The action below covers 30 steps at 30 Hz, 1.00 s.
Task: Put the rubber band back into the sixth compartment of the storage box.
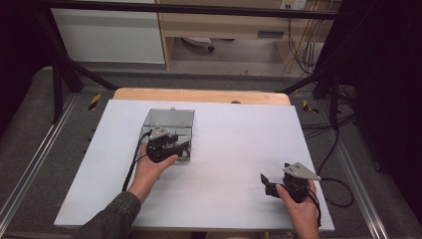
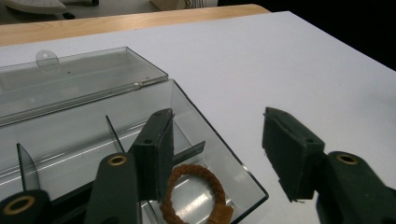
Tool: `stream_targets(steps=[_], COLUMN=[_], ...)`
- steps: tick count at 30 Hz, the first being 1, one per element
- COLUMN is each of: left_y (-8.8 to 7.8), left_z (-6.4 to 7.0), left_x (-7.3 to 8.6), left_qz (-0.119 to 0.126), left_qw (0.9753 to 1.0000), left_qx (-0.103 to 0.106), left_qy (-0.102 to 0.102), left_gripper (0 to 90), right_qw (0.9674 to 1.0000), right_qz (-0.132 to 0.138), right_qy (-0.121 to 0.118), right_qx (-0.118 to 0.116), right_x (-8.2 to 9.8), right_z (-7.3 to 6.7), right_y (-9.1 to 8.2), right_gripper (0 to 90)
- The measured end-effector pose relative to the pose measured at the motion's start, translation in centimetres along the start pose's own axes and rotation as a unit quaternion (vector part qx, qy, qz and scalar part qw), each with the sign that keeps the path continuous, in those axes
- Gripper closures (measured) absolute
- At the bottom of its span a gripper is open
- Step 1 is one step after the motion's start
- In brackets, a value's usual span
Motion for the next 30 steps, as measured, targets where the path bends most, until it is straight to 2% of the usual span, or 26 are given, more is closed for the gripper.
stream_targets(steps=[8,11,14,22,30], left_y=[-0.1,-0.2,-0.3,-0.5,-1.3], left_z=[0.0,-0.3,-0.4,-0.5,-0.7], left_x=[-0.5,-1.0,-1.4,-2.7,-4.0], left_qz=[0.006,0.014,0.018,0.033,0.048], left_qw=[0.9999,0.9996,0.9994,0.9987,0.9981], left_qx=[-0.002,-0.020,-0.028,-0.039,-0.036], left_qy=[-0.008,-0.011,-0.009,-0.009,-0.013], left_gripper=[32.5,17.0,4.7,5.0,5.3], right_qw=[1.0000,1.0000,1.0000,1.0000,1.0000], right_qz=[0.001,0.001,0.001,0.000,0.001], right_qy=[0.000,-0.001,-0.001,0.001,0.001], right_qx=[0.001,0.001,0.001,0.001,0.002], right_x=[0.0,0.0,0.0,0.0,0.0], right_z=[0.0,0.0,0.0,-0.1,0.0], right_y=[0.0,0.0,0.0,0.0,0.0], right_gripper=[5.0,5.0,5.0,4.9,4.8])
Point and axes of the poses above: each handheld gripper's, and its own axes: y roughly forward along the jaws, x roughly out of its underside, z roughly to its right, the point moved 10 cm from there along y, roughly forward along the jaws, and after that the axes turned 11 degrees about y, right-handed, at the moved point
